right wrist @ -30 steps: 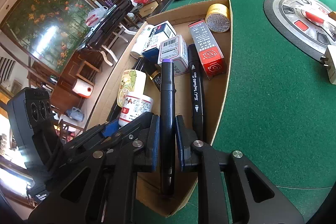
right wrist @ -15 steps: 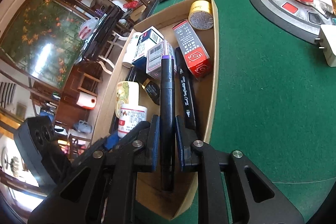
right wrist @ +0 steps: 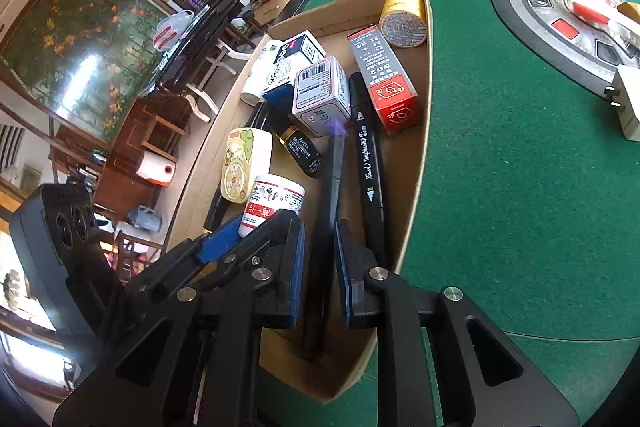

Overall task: Organize objects
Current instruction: 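Carry the bottle and purple-capped marker into the cardboard tray and open both tools, then grasp the white square charger with the left tool while the right tool grasps the blue-white snack bag, then lift the charger and snack bag and carry both toward the cardboard tray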

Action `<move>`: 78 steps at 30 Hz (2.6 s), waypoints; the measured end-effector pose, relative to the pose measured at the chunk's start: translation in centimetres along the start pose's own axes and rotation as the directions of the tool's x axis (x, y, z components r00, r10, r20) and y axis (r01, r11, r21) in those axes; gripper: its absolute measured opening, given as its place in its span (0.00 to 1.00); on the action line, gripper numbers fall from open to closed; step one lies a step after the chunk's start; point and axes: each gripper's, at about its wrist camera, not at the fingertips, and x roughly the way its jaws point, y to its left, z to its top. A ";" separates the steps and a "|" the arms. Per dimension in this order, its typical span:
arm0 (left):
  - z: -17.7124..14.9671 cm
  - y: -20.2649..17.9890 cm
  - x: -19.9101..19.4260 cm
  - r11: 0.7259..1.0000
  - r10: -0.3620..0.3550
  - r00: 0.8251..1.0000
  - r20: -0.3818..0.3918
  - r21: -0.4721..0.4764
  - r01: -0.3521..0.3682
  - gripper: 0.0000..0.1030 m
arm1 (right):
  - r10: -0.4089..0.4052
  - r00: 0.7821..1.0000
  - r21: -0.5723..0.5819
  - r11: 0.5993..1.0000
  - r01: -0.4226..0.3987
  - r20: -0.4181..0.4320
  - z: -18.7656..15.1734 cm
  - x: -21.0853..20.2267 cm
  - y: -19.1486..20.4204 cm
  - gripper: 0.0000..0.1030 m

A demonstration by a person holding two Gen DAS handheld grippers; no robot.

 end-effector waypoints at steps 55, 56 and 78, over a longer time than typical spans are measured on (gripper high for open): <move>2.7 -27.0 13.1 0.702 -0.047 0.988 -0.145 0.699 0.136 0.61 | -0.191 0.874 0.472 0.880 -0.049 0.447 1.5 -19.0 -25.2 0.49; 2.4 -26.8 12.9 0.723 -0.037 0.990 -0.138 0.680 0.122 0.61 | -0.191 0.875 0.471 0.881 -0.047 0.446 1.5 -19.0 -25.2 0.49; -0.4 -21.1 9.2 0.878 0.027 0.999 -0.044 0.478 -0.003 0.75 | -0.519 0.825 0.130 0.855 0.503 0.222 4.7 -12.3 -20.0 0.48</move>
